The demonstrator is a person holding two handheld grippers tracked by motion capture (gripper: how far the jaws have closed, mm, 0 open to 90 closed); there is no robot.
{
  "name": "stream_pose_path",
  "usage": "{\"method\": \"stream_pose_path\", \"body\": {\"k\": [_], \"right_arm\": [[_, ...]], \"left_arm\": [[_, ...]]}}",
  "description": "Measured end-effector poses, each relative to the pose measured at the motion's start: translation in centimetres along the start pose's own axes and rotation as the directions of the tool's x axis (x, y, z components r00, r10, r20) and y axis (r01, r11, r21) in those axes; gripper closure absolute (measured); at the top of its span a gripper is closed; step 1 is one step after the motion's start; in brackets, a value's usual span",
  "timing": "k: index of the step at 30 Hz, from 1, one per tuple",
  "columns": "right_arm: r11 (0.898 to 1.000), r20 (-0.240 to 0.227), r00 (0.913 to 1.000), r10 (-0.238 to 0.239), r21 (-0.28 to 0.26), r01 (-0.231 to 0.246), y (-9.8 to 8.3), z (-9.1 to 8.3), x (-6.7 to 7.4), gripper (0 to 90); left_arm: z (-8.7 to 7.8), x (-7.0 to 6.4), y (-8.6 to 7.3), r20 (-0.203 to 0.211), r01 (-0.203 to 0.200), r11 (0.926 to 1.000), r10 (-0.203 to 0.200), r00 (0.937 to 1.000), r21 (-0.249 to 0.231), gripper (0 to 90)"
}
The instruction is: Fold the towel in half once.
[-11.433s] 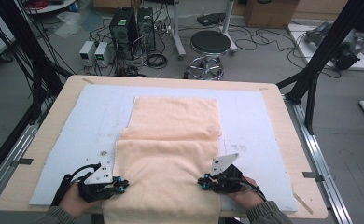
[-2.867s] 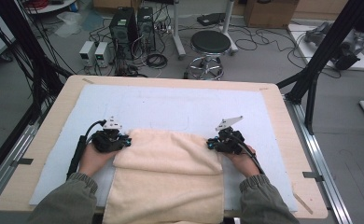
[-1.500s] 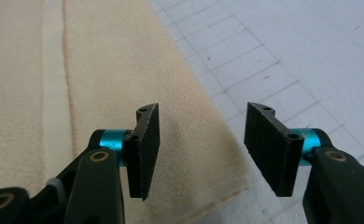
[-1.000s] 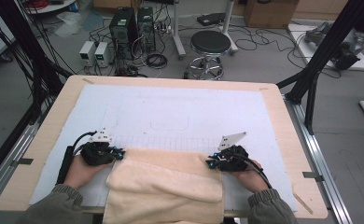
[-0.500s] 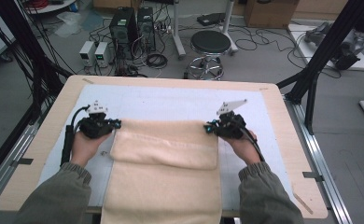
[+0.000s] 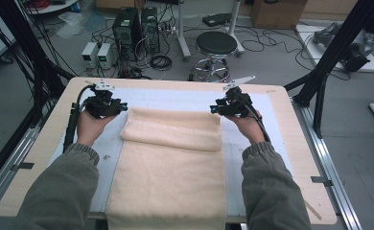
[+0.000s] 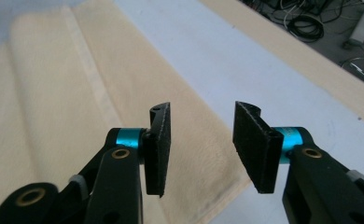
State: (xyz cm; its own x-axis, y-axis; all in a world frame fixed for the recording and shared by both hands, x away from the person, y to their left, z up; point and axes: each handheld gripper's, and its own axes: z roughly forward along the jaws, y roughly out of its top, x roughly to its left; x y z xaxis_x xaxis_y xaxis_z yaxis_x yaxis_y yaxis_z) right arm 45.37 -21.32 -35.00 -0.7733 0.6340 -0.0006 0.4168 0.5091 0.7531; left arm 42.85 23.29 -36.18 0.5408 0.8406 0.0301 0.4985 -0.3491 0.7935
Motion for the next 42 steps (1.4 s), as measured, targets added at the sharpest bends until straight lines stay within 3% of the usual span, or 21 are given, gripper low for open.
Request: {"method": "stream_pose_path", "body": {"k": [6, 8, 13, 20, 23, 27, 30, 34, 38, 42], "right_arm": [[0.999, -0.034, 0.9994, 0.000, 0.032, 0.001, -2.4, 0.3, 1.7, 48.3], [0.999, -0.046, 0.9989, 0.003, 0.041, -0.001, -3.1, 0.6, 2.3, 47.8], [0.999, -0.059, 0.9982, -0.005, 0.054, 0.008, -4.9, 1.2, 3.3, 46.4], [0.995, -0.061, 0.9981, 0.001, 0.097, 0.005, -6.9, 2.3, 4.0, 46.6], [0.993, -0.068, 0.9976, 0.012, 0.120, -0.004, -7.6, 3.2, 4.0, 50.8], [0.993, -0.093, 0.9956, -0.013, 0.112, 0.024, -7.3, 3.3, 4.2, 74.2], [0.993, -0.119, 0.9921, -0.038, 0.110, 0.052, -7.2, 3.2, 4.4, 81.9], [0.995, -0.131, 0.9906, -0.040, 0.085, 0.051, -7.0, 2.2, 4.4, 83.2], [0.998, -0.141, 0.9888, -0.050, 0.036, 0.056, -6.5, 0.2, 4.6, 83.3], [0.995, -0.162, 0.9822, -0.094, -0.001, 0.096, -5.8, -2.4, 5.5, 83.2]], "left_arm": [[0.4, -1.2, -2.6, 0.064, -0.012, 0.9999, 0.012, 0.9979, 0.004, 60.2], [0.9, -1.5, -3.1, 0.097, -0.020, 0.9986, 0.015, 0.9952, 0.049, 58.8], [2.2, -2.0, -4.6, 0.095, -0.030, 0.9968, 0.023, 0.9952, 0.075, 57.8], [3.6, -2.5, -5.4, 0.090, -0.042, 0.9914, 0.031, 0.9955, 0.124, 55.6], [3.6, -2.8, -5.4, 0.096, -0.053, 0.9901, 0.040, 0.9946, 0.130, 66.5], [3.4, -3.3, -5.2, 0.089, -0.085, 0.9887, 0.075, 0.9933, 0.123, 81.5], [3.0, -3.4, -5.1, 0.087, -0.089, 0.9887, 0.079, 0.9931, 0.121, 84.2], [1.7, -3.6, -4.8, 0.094, -0.092, 0.9926, 0.085, 0.9920, 0.079, 85.0], [-0.6, -3.9, -4.7, 0.111, -0.081, 0.9967, 0.080, 0.9906, 0.004, 85.0], [-3.3, -4.8, -5.4, 0.128, -0.107, 0.9933, 0.111, 0.9855, -0.044, 85.0]]}}
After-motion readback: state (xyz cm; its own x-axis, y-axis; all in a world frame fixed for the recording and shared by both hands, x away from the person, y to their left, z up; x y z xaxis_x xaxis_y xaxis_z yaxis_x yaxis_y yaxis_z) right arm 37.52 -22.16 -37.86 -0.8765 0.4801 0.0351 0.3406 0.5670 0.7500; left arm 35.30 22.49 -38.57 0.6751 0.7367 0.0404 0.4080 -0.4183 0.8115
